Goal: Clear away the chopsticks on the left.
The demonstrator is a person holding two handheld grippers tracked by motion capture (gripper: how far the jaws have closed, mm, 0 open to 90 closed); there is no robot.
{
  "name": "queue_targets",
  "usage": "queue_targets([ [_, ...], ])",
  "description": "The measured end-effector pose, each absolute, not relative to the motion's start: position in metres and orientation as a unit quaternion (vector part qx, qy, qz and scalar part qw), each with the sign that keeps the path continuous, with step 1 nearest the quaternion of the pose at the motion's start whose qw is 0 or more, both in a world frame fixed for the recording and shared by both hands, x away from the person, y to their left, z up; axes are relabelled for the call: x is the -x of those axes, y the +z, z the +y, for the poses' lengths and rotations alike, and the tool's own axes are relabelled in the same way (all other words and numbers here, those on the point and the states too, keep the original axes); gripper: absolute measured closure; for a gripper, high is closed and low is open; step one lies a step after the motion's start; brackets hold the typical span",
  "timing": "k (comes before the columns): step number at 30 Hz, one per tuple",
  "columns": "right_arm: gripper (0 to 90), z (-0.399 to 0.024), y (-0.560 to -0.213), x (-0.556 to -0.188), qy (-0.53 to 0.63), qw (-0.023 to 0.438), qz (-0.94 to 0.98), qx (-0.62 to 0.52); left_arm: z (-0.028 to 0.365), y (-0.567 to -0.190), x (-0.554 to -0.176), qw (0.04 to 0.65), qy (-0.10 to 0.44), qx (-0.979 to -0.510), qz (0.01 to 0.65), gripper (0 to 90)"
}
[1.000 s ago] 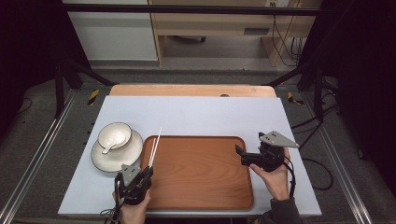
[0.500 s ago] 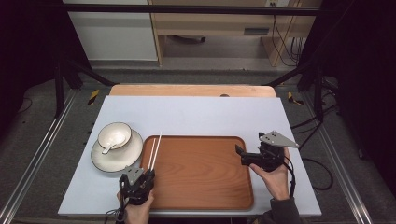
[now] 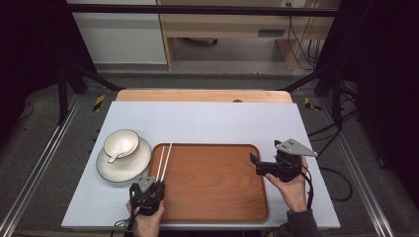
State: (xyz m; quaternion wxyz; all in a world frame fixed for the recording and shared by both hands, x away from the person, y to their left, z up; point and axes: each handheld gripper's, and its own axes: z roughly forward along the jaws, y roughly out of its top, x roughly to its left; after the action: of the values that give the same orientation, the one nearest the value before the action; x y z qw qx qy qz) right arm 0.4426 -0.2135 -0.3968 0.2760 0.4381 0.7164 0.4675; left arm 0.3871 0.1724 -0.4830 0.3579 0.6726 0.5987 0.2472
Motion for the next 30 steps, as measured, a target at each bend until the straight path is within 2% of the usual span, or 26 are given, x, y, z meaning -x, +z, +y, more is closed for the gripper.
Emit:
queue_targets([
  [19, 4.7, -0.212, -0.396, -0.443, 0.467, 0.279, 0.716, -0.437, 0.172, -0.483, -0.389, 0.355, 0.252, -0.676, 0.595, 83.4],
  [30, 4.6, -0.211, -0.396, -0.442, 0.466, 0.278, 0.716, -0.439, 0.176, -0.469, -0.384, 0.39, 0.252, -0.677, 0.572, 75.6],
])
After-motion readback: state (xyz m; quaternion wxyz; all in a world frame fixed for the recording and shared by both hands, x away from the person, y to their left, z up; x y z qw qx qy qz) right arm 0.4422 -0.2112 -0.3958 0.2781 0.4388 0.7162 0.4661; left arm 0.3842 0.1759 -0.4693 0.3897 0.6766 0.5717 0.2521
